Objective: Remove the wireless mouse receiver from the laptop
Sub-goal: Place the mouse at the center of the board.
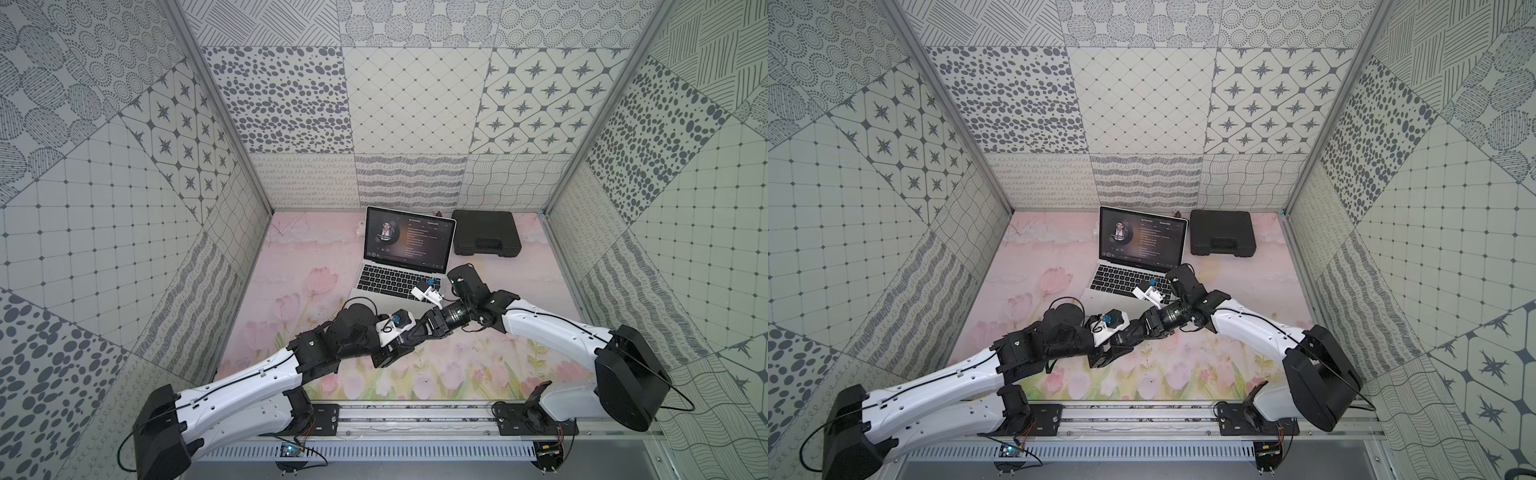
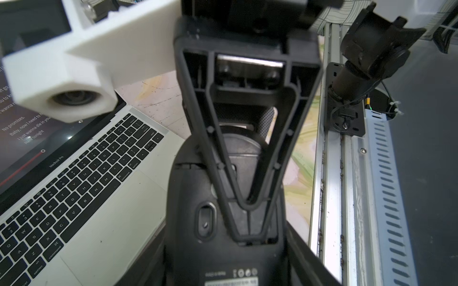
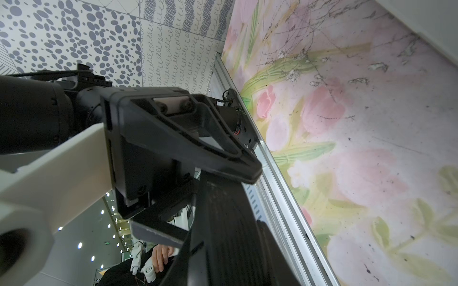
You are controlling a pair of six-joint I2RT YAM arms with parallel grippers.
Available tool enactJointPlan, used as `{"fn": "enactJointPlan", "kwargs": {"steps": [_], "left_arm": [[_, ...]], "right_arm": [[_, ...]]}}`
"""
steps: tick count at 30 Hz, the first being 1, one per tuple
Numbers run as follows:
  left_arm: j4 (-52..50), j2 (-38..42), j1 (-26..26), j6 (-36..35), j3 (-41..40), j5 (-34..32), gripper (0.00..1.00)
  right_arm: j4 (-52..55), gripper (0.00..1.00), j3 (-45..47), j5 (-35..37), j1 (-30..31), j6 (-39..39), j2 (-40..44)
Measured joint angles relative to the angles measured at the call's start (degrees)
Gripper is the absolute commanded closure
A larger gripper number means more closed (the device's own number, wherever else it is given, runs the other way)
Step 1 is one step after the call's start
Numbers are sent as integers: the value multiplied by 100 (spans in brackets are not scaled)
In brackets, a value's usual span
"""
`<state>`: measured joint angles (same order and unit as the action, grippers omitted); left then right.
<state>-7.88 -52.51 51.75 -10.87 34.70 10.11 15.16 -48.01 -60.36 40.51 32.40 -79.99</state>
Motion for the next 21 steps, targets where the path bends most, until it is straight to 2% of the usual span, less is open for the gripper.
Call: {"fn": "enactJointPlan", "kwargs": {"steps": [8, 9, 10, 11, 12, 18, 21], "left_arm": [[-13, 48, 0, 2, 0, -20, 100], [-22, 48, 0, 2, 0, -31, 97], [-28, 46, 0, 2, 0, -44, 88], [-28, 37, -2, 4, 0, -52, 71], [-26, 22, -2, 7, 2, -66, 62], [264, -20, 2, 79, -33, -190, 49], [636, 133, 26, 92, -168, -323, 48]], "right_arm": [[-96, 95, -11, -48, 4, 42, -37], [-131, 95, -11, -63, 2, 50, -57], [-151, 95, -11, -66, 2, 59, -68], [-160, 95, -11, -61, 2, 66, -72], [-160, 96, -11, -48, -9, 66, -72], [-24, 96, -4, 116, -262, -57, 98], [424, 96, -219, 468, -282, -328, 330]]}}
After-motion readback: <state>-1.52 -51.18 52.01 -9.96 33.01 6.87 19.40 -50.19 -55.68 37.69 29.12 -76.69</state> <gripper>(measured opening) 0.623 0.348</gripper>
